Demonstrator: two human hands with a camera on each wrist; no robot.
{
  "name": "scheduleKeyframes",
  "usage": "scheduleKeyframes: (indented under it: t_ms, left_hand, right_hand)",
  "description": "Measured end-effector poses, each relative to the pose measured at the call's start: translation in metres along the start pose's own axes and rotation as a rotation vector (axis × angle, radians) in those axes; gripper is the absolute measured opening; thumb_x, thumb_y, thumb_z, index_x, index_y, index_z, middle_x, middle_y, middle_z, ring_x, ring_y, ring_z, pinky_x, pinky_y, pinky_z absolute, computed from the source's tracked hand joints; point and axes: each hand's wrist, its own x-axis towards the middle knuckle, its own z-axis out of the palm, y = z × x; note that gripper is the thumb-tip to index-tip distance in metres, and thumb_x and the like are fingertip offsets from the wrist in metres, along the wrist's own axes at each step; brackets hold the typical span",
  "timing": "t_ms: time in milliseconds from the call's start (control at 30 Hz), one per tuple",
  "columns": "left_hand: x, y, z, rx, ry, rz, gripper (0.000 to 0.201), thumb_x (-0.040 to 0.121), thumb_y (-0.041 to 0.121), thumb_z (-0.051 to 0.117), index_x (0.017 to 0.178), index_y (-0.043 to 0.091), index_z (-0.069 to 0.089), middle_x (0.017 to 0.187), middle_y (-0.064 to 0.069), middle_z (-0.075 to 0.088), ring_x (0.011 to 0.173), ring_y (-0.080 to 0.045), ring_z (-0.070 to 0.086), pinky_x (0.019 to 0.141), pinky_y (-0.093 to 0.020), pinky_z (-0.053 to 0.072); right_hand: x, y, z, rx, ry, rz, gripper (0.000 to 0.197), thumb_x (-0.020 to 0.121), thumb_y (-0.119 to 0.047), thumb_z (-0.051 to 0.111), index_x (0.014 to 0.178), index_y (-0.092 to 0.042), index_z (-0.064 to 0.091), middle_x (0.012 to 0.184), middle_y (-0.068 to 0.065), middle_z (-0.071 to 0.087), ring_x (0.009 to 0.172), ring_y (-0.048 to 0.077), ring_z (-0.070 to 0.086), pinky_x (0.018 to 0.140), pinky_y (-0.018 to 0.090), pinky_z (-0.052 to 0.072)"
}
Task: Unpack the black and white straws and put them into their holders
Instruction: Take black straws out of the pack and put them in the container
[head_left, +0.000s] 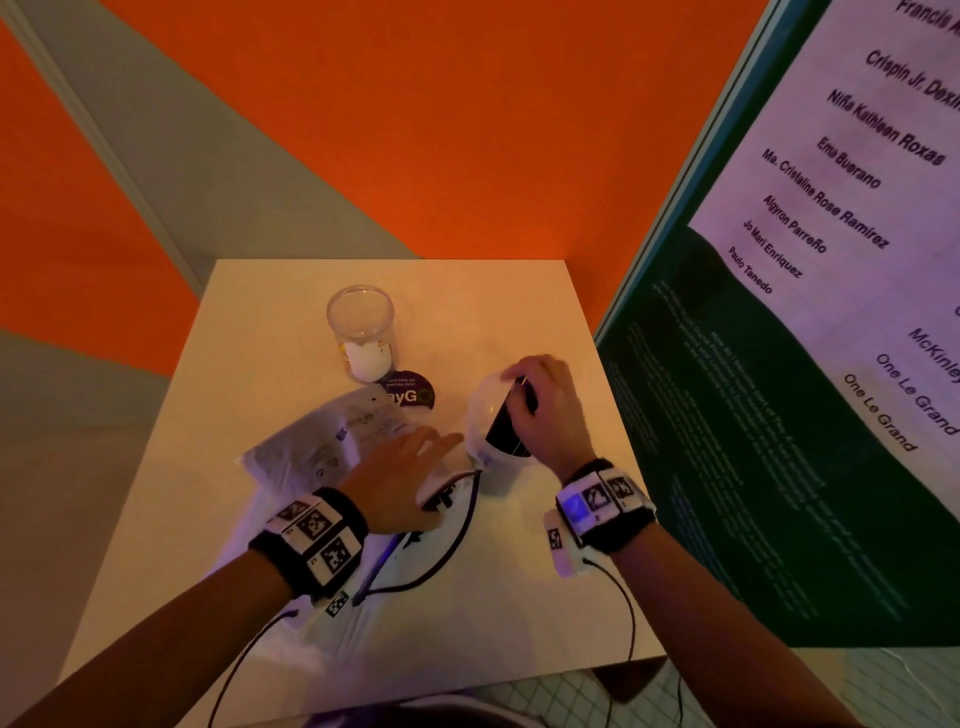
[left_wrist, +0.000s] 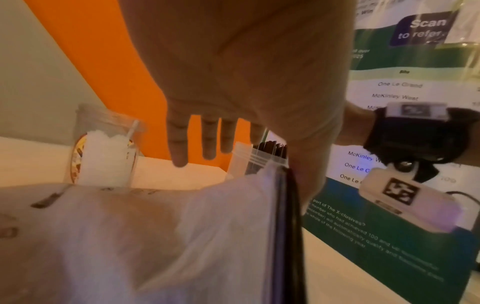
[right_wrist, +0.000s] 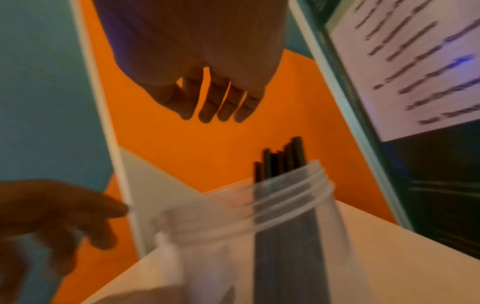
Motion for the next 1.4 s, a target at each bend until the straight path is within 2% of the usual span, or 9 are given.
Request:
scheduleKeyframes:
  t_ms: [100, 167, 233, 333, 467, 667, 900, 1233, 1400]
  left_hand:
    - [-0.015, -0.01, -0.003, -0.074, -0.02, -0.13, 0.07, 0.089, 0.032, 0.056, 0.148, 0.024, 0.019, 0.128, -0.008, 0.055, 0.105, -0.025, 0.058, 0.081, -0.028, 0.046]
    - [-0.022, -0.014, -0.009, -0.186, 0.05, -0.174, 0.054, 0.091, 0.017, 0.051, 0.142, 0.021, 0.033, 0.106, -0.008, 0.065, 0.086, -0.022, 0.061, 0.068, -0.024, 0.04]
    - [-0.027, -0.017, -0.016, -0.274, 0.115, -0.176, 0.049, 0.09, 0.011, 0.053, 0.137, 0.02, 0.042, 0.08, 0.001, 0.06, 0.063, -0.01, 0.052, 0.062, -0.024, 0.038]
    - [-0.033, -0.017, -0.023, -0.416, 0.184, -0.136, 0.043, 0.089, 0.009, 0.059, 0.131, 0.015, 0.049, 0.062, 0.01, 0.047, 0.05, 0.003, 0.047, 0.054, -0.018, 0.034]
    - [-0.037, -0.013, -0.026, -0.418, 0.217, -0.066, 0.038, 0.091, 0.014, 0.061, 0.127, 0.015, 0.052, 0.061, 0.013, 0.047, 0.058, 0.012, 0.051, 0.051, -0.009, 0.035]
    - [-0.038, -0.009, -0.024, -0.45, 0.211, -0.066, 0.036, 0.092, 0.013, 0.059, 0.127, 0.016, 0.053, 0.064, 0.019, 0.044, 0.06, 0.018, 0.049, 0.053, -0.004, 0.034]
    - [-0.042, -0.012, -0.024, -0.484, 0.216, -0.038, 0.035, 0.09, 0.005, 0.057, 0.125, 0.011, 0.055, 0.07, 0.019, 0.041, 0.069, 0.025, 0.046, 0.06, -0.001, 0.035]
    - [-0.043, -0.018, -0.028, -0.458, 0.219, -0.024, 0.032, 0.091, 0.011, 0.059, 0.123, 0.014, 0.056, 0.078, 0.019, 0.051, 0.069, 0.012, 0.049, 0.062, -0.004, 0.037]
    - [-0.04, -0.02, -0.026, -0.35, 0.177, -0.011, 0.031, 0.092, 0.014, 0.057, 0.123, 0.014, 0.057, 0.119, -0.006, 0.058, 0.092, -0.011, 0.05, 0.078, -0.022, 0.04]
  right_hand:
    - [-0.035, -0.035, 0.012, 0.082, -0.482, -0.027, 0.023, 0.077, 0.004, 0.045, 0.076, -0.012, 0.062, 0.083, -0.002, 0.057, 0.081, 0.015, 0.052, 0.076, 0.029, 0.044]
    - [-0.056, -0.052, 0.032, 0.05, -0.915, -0.012, 0.024, 0.084, 0.001, 0.046, 0.085, -0.008, 0.068, 0.094, 0.006, 0.064, 0.088, 0.021, 0.058, 0.083, 0.032, 0.047]
    - [-0.073, -0.063, 0.059, 0.017, -1.048, -0.002, 0.022, 0.088, 0.001, 0.047, 0.097, 0.001, 0.067, 0.105, 0.018, 0.063, 0.098, 0.03, 0.056, 0.089, 0.036, 0.045]
    - [-0.081, -0.072, 0.1, -0.106, -0.936, 0.093, 0.027, 0.093, -0.004, 0.042, 0.114, 0.003, 0.059, 0.119, 0.021, 0.055, 0.111, 0.034, 0.048, 0.098, 0.042, 0.039]
    - [-0.075, -0.069, 0.138, -0.319, -0.85, 0.191, 0.032, 0.099, -0.015, 0.034, 0.119, -0.001, 0.054, 0.125, 0.02, 0.053, 0.116, 0.034, 0.046, 0.102, 0.041, 0.036]
    - [-0.073, -0.059, 0.166, -0.5, -0.913, 0.311, 0.047, 0.098, -0.023, 0.036, 0.139, -0.001, 0.035, 0.14, 0.021, 0.04, 0.127, 0.031, 0.043, 0.106, 0.04, 0.04]
    - [-0.071, -0.066, 0.172, -0.578, -0.947, 0.416, 0.048, 0.099, -0.024, 0.039, 0.14, 0.0, 0.032, 0.14, 0.02, 0.039, 0.128, 0.031, 0.043, 0.103, 0.037, 0.04]
    - [-0.06, -0.083, 0.157, -0.67, -1.028, 0.313, 0.052, 0.099, -0.027, 0.04, 0.141, 0.002, 0.029, 0.141, 0.023, 0.038, 0.128, 0.033, 0.042, 0.105, 0.039, 0.039]
    - [-0.044, -0.091, 0.091, -0.453, -1.159, 0.366, 0.037, 0.096, -0.021, 0.048, 0.125, 0.001, 0.054, 0.127, 0.018, 0.057, 0.115, 0.033, 0.056, 0.093, 0.036, 0.045]
